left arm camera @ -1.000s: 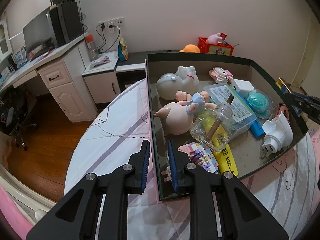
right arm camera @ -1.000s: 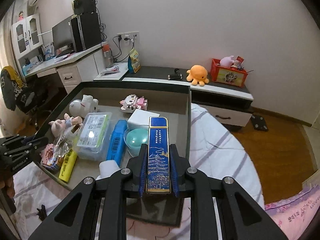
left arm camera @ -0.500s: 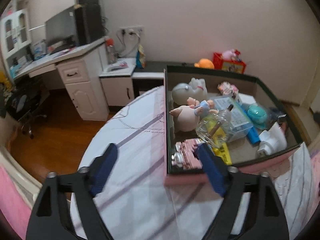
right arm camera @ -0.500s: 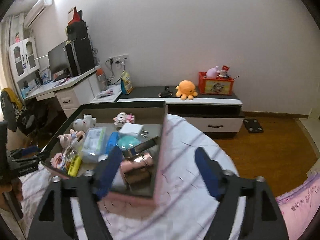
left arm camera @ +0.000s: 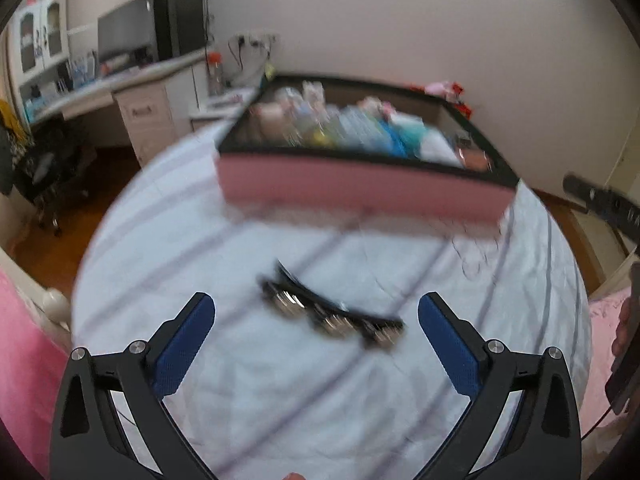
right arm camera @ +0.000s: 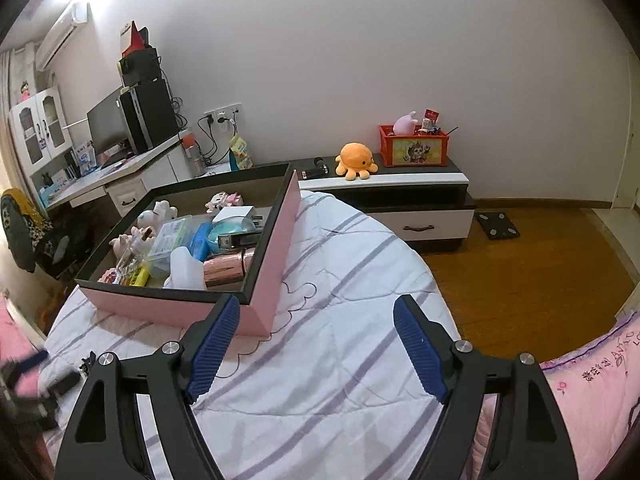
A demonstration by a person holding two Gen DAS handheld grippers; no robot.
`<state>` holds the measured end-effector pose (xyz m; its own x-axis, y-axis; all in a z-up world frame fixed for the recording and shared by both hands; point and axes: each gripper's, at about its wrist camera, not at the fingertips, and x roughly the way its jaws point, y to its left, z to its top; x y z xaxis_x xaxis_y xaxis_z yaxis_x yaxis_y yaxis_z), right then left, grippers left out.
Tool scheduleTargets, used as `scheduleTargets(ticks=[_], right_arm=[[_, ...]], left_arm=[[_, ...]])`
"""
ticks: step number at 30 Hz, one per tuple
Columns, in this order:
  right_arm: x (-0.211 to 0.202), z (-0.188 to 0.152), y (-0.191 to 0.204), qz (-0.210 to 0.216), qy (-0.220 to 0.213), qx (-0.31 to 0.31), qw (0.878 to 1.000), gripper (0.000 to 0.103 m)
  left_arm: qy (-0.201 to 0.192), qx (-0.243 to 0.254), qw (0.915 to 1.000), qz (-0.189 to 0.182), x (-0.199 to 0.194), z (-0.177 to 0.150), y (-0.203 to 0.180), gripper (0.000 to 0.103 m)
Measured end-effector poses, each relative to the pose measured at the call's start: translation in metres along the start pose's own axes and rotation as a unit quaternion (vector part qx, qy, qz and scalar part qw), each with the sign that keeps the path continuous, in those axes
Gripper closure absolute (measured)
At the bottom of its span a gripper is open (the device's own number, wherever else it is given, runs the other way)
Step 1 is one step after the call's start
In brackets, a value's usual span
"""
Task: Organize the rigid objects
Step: 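Grasp the black hair clip with the left tool while the right tool holds the blue box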
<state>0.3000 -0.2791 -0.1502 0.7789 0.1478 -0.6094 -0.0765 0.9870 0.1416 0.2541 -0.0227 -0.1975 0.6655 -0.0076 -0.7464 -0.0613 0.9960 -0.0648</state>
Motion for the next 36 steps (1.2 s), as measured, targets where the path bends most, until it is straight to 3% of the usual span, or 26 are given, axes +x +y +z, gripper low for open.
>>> scheduleTargets(ticks=[3,6,10,14,18,20,25,30,34,36], right_arm=[[0.001,-0.002,0.000,0.004,0.002,-0.004,1.000,0.022],[0.007,-0.001,0.002,0.012,0.007,-0.006,1.000,0.022],[0.016,0.005,0.008,0.014,0.011,-0.011,1.000,0.022],[0.038,0.017,0.021,0.024,0.029,-0.017,0.999,0.022],[0.062,0.028,0.037,0.004,0.053,-0.037,0.998,0.024],[0.074,0.031,0.042,-0.014,0.073,-0.051,0.996,0.050],[0.086,0.033,0.049,-0.016,0.093,-0.065,0.993,0.069],[0.090,0.035,0.053,-0.027,0.099,-0.076,0.992,0.072],[0.091,0.035,0.054,-0.028,0.100,-0.078,0.992,0.072],[0.092,0.035,0.054,-0.028,0.101,-0.077,0.991,0.072]], left_arm=[[0.005,0.007,0.9999,0.013,0.008,-0.009,-0.011,0.000],[0.022,0.026,0.9981,0.051,0.020,-0.011,-0.010,0.000],[0.021,0.007,0.9981,0.057,0.021,-0.010,0.018,0.000],[0.016,0.018,0.9960,0.085,0.023,-0.007,0.049,0.000],[0.021,0.018,0.9977,0.063,0.026,-0.005,0.070,0.000],[0.020,0.019,0.9982,0.054,0.028,-0.004,0.076,0.000],[0.020,0.012,0.9987,0.046,0.034,0.004,0.092,0.000],[0.023,-0.007,0.9990,0.037,0.041,0.016,0.104,0.000],[0.022,-0.040,0.9986,-0.028,0.039,0.022,0.104,0.000],[0.021,-0.057,0.9981,-0.006,0.043,0.026,0.100,0.000]])
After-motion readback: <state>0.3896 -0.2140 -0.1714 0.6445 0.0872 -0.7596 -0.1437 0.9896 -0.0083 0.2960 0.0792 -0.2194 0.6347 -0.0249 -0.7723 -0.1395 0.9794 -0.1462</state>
